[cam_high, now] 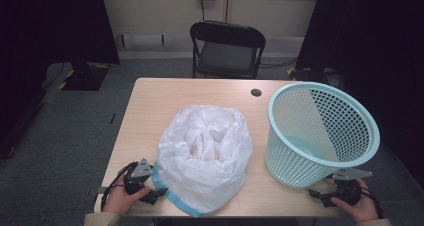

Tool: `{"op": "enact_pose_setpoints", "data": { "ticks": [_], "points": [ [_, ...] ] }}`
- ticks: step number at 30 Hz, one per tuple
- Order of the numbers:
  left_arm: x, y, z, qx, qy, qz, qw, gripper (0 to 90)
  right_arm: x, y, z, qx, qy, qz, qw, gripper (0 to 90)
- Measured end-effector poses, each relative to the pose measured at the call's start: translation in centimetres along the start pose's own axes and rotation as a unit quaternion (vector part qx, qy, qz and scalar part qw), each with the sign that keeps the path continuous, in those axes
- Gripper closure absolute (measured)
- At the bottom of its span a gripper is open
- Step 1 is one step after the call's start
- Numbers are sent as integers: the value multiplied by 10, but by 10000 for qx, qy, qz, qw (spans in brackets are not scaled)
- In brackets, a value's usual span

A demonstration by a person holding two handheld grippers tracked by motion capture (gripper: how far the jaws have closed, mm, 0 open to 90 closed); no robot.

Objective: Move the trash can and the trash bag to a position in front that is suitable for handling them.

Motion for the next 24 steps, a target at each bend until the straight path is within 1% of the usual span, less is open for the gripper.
{"op": "enact_pose_setpoints", "data": {
  "ticks": [4,9,11,13,15,17,19,21,24],
  "points": [
    [0,0,0,0,0,-1,10000,0,0,0,0,-3,11,0,10000,82],
    [0,0,0,-1,1,0,10000,0,1,2,2,-80,90,-29,9999,103],
    [0,0,0,2,2,-2,10000,0,1,4,2,-52,120,-80,9999,104],
    [0,0,0,0,0,-1,10000,0,2,8,1,-35,79,-180,9998,109],
    [0,0,0,2,0,0,10000,0,-1,14,0,-23,-12,-326,9995,109],
    [0,0,0,4,1,-1,10000,0,-2,18,0,4,-23,-401,9992,109],
    [0,0,0,2,1,-1,10000,0,-2,20,1,15,45,-359,9993,109],
    [0,0,0,2,0,0,10000,0,-2,21,1,20,55,-340,9994,109],
    [0,0,0,2,0,-1,10000,0,-4,26,1,41,60,-426,9991,108]
  ]
}}
Point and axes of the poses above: each handheld gripper's, and its own axes: y roughly backward along the jaws, x roughly out of its underside, z roughly to its left, the point moved 6 cm from there along -y, roughly forward along the jaws, and after that the axes turned 3 degrees about x, right-handed, at the moved point
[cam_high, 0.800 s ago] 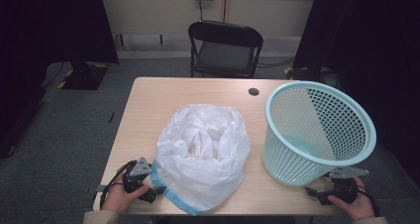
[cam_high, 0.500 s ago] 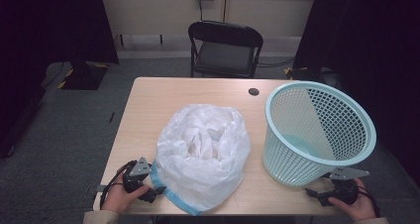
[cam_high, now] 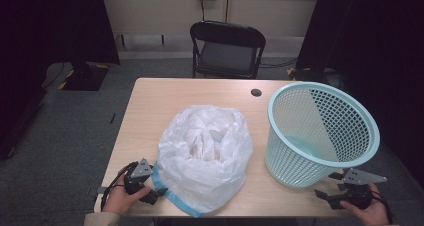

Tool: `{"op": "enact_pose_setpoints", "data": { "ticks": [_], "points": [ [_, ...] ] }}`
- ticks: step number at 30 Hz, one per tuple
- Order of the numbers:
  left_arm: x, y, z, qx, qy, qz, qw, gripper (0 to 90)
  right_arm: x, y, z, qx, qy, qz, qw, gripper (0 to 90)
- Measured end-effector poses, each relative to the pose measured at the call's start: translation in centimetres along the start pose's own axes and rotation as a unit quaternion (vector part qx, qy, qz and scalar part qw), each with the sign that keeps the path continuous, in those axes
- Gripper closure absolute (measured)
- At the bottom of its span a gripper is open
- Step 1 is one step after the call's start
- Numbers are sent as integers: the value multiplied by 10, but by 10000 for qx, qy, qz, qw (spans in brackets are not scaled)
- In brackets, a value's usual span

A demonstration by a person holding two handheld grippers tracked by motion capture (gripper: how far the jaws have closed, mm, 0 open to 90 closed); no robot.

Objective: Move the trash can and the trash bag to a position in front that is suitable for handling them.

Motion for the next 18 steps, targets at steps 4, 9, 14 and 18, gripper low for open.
{"op": "enact_pose_setpoints", "data": {
  "ticks": [4,9,14,18],
  "points": [
    [0,0,0,-3,0,-1,10000,0,-4,2,0,28,-6,-62,10000,109],
    [0,0,0,0,0,0,10000,0,-7,0,1,45,57,-91,9999,109],
    [0,0,0,0,1,-1,10000,0,-11,-2,0,13,-4,-181,9998,109],
    [0,0,0,0,0,-1,10000,0,-11,-2,0,34,23,-180,9998,110]
  ]
}}
Point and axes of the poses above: each handheld gripper's, and its own axes: y roughly backward along the jaws, x roughly out of its underside, z roughly to its left, the point moved 6 cm from there along -y, roughly forward along the jaws, and after that the axes turned 3 degrees about x, right-handed, at the moved point
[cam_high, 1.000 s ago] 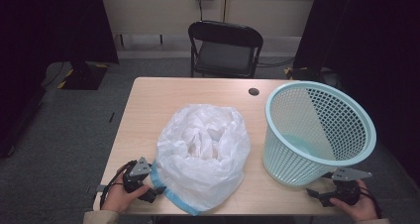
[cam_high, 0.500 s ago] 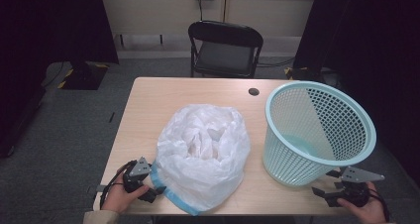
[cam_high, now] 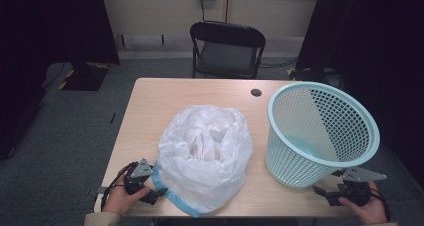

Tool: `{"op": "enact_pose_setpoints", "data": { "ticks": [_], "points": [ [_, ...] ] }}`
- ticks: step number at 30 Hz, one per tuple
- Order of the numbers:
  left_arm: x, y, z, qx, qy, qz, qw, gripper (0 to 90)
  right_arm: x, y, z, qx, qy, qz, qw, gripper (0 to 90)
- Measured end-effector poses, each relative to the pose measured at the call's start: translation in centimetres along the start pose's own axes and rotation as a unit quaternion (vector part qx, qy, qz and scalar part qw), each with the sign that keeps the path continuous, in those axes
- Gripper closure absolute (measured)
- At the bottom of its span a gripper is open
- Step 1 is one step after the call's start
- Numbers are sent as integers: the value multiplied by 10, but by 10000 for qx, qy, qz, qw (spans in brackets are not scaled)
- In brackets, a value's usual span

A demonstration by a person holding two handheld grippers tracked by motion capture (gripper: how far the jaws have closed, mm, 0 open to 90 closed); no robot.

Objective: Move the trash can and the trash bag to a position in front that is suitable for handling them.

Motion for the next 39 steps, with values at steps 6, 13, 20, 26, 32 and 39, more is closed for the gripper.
{"op": "enact_pose_setpoints", "data": {
  "ticks": [6,13,20,26,32,39],
  "points": [
    [0,0,0,0,-1,-1,10000,0,-2,-2,0,-17,28,45,10000,110],
    [0,0,0,-1,0,1,10000,0,-7,-7,-2,19,79,76,9999,111],
    [0,0,0,0,-1,0,10000,0,-10,-12,-5,23,74,86,9999,109],
    [0,0,0,-1,1,2,10000,0,-14,-16,-6,11,81,81,9999,109],
    [0,0,0,-1,0,2,10000,0,-18,-20,-7,16,92,105,9999,107],
    [0,0,0,-1,1,2,10000,0,-25,-28,-7,38,73,123,9999,106]
  ]
}}
Point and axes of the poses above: each handheld gripper's, and its own axes: y roughly backward along the jaws, x roughly out of its underside, z roughly to its left, the point moved 6 cm from there along -y, roughly forward along the jaws, and after that the axes turned 3 degrees about x, right-handed, at the moved point
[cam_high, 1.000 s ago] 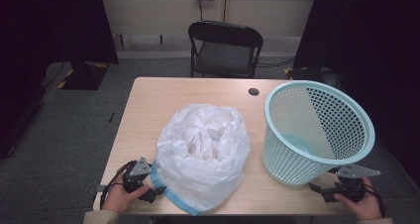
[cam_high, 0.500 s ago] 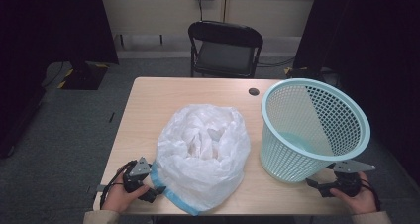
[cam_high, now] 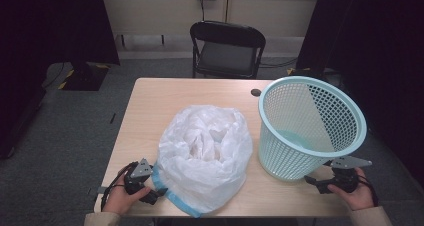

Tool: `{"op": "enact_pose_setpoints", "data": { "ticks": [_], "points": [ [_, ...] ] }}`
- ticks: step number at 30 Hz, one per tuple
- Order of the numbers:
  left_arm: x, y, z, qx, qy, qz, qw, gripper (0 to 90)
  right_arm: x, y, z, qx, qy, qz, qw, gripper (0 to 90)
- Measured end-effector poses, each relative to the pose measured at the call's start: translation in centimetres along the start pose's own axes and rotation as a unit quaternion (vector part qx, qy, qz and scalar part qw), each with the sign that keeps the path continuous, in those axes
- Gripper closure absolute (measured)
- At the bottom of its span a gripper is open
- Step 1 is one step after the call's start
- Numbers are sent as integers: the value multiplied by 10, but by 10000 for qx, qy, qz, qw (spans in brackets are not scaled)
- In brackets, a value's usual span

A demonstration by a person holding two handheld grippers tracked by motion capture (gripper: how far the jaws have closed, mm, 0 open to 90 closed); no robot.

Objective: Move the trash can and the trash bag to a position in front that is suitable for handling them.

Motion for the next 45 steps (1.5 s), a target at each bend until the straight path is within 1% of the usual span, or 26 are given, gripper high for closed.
{"op": "enact_pose_setpoints", "data": {
  "ticks": [1,8,20,24,25,28,32,34,35,37,45],
  "points": [
    [0,0,0,1,-1,-2,10000,0,-1,-1,0,-3,-34,0,10000,106],
    [0,0,0,-1,-1,0,10000,0,-7,-7,1,-26,-76,-18,10000,105],
    [0,0,0,-1,1,0,10000,0,-17,-21,1,-33,-76,-72,9999,105],
    [0,0,0,0,-3,-1,10000,0,-16,-20,4,-36,-70,-90,9999,105],
    [0,0,0,0,0,-2,10000,0,-15,-19,5,-22,-117,-89,9999,105],
    [0,0,0,0,0,-3,10000,0,-12,-15,8,-35,-136,-140,9998,105],
    [0,0,0,1,1,1,10000,0,-1,-12,16,-96,-97,51,9999,105],
    [0,0,0,5,4,0,10000,0,5,-13,19,-40,59,225,9997,105],
    [0,0,0,10,7,-2,10000,0,7,-13,20,-29,100,299,9995,105],
    [0,0,0,17,-1,0,10000,0,9,-14,21,-82,58,312,9995,105],
    [0,0,0,14,-10,0,10000,0,14,-22,21,-50,73,505,9987,105]
  ]
}}
Point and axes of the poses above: each handheld gripper's, and its own axes: y roughly backward along the jaws, x roughly out of its underside, z roughly to its left, the point moved 6 cm from there along -y, roughly forward along the jaws, and after that the axes turned 3 degrees about x, right-handed, at the moved point
